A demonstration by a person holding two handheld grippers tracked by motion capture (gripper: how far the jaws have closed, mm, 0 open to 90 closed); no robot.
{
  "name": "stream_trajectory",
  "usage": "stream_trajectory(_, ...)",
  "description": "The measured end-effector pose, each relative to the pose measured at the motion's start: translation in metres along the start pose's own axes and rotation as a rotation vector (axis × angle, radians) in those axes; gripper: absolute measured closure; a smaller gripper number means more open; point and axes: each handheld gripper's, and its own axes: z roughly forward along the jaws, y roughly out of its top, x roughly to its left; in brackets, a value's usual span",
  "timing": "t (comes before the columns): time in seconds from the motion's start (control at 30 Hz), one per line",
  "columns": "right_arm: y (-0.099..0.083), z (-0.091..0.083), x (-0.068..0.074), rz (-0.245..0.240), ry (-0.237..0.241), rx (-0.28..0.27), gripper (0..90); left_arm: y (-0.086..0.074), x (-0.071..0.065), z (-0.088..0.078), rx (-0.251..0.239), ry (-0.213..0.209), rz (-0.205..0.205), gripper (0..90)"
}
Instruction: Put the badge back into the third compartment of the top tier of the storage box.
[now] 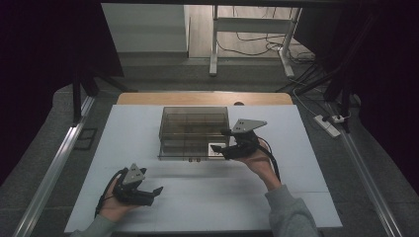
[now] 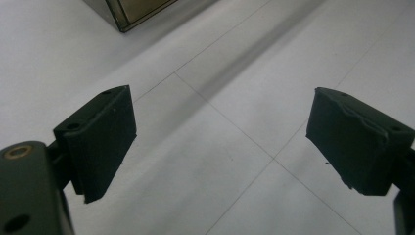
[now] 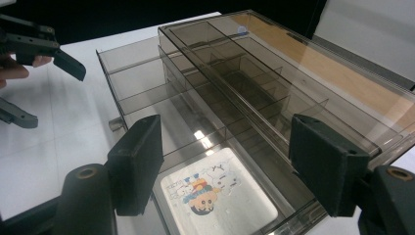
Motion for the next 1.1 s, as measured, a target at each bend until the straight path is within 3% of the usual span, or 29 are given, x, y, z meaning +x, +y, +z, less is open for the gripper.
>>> stream_trajectory(0.27, 0.0, -0.004, 0.001, 0.01, 0.0, -0.004, 29.6, 0.0, 0.0, -0.001, -0.001, 0.001, -0.001, 11.3)
stream_trajectory(1.1, -0.007, -0.013, 0.026, -0.017, 0.004, -0.018, 31.3, 0.0, 0.0, -0.001, -0.005, 0.005, -0.004, 11.3)
